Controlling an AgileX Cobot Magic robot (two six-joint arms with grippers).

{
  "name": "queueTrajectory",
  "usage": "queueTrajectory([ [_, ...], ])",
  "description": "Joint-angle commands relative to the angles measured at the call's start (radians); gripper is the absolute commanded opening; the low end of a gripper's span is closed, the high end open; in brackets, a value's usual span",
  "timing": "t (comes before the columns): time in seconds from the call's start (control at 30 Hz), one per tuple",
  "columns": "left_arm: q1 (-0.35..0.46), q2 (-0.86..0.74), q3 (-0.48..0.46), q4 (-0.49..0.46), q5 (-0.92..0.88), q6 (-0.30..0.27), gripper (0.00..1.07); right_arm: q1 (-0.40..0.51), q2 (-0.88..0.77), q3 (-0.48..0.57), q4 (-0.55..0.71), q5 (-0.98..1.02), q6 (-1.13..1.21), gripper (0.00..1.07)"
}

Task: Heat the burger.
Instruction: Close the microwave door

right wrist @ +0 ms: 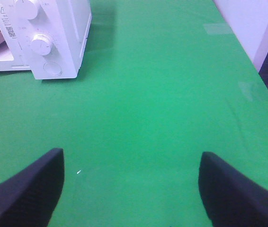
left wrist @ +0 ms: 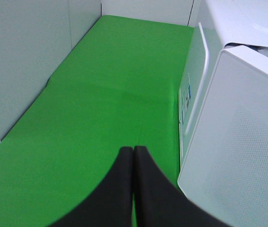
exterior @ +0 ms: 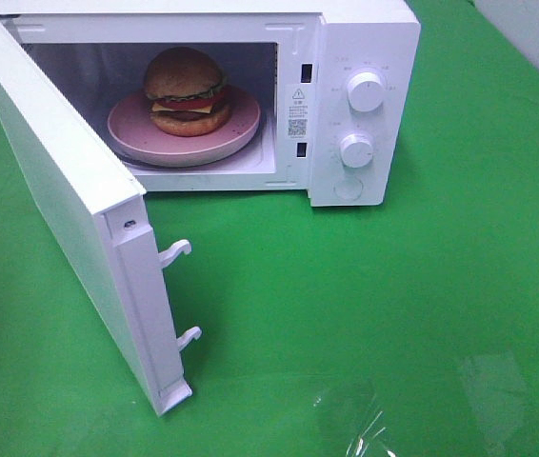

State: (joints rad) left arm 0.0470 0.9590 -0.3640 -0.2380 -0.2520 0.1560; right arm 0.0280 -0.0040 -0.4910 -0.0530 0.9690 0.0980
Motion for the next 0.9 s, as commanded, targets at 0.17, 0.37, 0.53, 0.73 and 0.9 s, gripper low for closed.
queueTrajectory([
  [0.17, 0.003, 0.125, 0.097, 0.316, -0.359, -0.287, 0.00, -0.002, -0.025, 0.002, 0.007, -0.010, -0.012, 0.76],
  [0.37, 0.003, 0.229, 0.105, 0.518, -0.469, -0.433, 0.00, -0.002, -0.025, 0.002, 0.007, -0.010, -0.012, 0.76],
  [0.53, 0.003, 0.305, 0.104, 0.640, -0.590, -0.521, 0.00, -0.002, -0.025, 0.002, 0.007, -0.010, -0.012, 0.76],
  [0.73, 0.003, 0.339, 0.080, 0.695, -0.594, -0.575, 0.00, -0.002, -0.025, 0.002, 0.007, -0.010, -0.012, 0.76],
  [0.9, -0.074, 0.379, 0.066, 0.683, -0.575, -0.521, 0.00, -0.002, -0.025, 0.002, 0.007, -0.010, -0.012, 0.76],
])
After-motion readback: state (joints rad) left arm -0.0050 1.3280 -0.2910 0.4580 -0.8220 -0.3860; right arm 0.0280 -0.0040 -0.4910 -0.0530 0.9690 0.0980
